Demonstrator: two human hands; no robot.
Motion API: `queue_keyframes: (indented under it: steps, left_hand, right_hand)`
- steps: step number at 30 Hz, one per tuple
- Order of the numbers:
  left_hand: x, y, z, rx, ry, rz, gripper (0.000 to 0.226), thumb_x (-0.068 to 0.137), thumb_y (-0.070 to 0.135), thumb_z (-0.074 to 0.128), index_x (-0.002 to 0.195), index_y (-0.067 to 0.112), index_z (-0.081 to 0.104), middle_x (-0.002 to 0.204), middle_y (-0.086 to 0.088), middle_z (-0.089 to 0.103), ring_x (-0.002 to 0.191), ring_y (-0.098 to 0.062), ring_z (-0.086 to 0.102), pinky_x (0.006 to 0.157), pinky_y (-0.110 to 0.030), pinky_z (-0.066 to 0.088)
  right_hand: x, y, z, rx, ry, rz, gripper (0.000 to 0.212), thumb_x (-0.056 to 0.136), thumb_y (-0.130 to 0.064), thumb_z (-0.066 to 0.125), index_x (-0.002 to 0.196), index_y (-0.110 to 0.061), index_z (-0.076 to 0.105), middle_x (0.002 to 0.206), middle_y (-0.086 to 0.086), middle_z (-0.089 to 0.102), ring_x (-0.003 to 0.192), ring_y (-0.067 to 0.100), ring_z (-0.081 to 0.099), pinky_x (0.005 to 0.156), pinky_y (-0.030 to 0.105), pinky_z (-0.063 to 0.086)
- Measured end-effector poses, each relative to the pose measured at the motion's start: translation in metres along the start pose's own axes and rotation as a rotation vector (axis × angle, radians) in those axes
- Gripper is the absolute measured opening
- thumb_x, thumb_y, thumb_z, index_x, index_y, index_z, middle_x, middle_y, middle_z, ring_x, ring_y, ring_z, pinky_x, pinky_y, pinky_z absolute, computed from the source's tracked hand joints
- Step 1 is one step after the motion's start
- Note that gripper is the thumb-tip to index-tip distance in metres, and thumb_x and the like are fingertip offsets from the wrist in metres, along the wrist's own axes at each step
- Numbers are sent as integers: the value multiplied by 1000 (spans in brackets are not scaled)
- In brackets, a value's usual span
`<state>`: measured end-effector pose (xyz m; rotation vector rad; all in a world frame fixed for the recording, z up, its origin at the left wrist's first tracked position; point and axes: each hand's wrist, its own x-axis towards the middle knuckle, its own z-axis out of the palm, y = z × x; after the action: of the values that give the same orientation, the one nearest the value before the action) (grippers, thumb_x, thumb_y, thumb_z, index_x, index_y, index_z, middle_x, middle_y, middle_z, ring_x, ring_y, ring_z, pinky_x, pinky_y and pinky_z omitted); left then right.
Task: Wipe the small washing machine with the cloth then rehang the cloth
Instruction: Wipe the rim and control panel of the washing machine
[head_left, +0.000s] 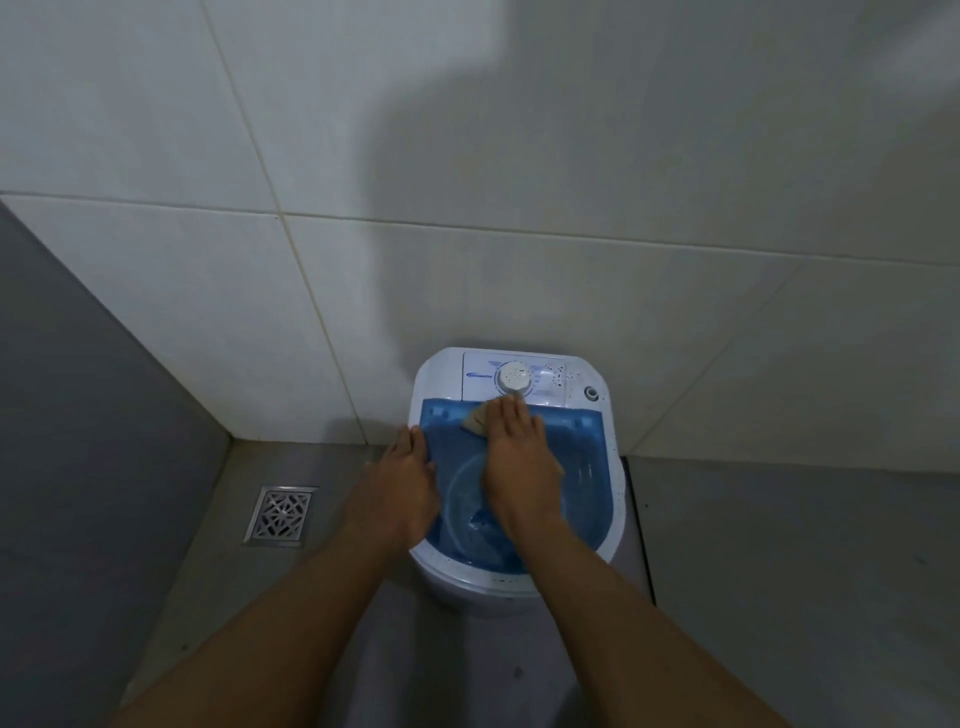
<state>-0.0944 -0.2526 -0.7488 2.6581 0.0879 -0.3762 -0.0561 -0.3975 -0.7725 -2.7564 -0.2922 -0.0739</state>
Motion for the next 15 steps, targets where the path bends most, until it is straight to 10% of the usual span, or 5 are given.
queue_keyframes:
  steps: [8, 15]
  left_hand:
    - [2, -1, 2, 126, -23, 1, 61, 97, 36, 34, 147, 4, 23, 149, -17, 37, 129, -35, 44, 104, -56, 38]
    - [4, -1, 5, 204, -41, -7, 64, 98, 31, 33, 151, 3, 10, 155, -16, 27, 135, -35, 38, 107, -60, 34]
  right_hand:
    - [8, 2, 2, 0, -154, -250, 77, 89, 1, 50, 152, -5, 8, 162, 14, 6, 150, 23, 0, 122, 37, -2]
    - [-7, 60, -12, 63, -21, -36, 82, 84, 5, 58, 153, -7, 14, 162, 11, 10, 149, 24, 6, 118, 32, -5]
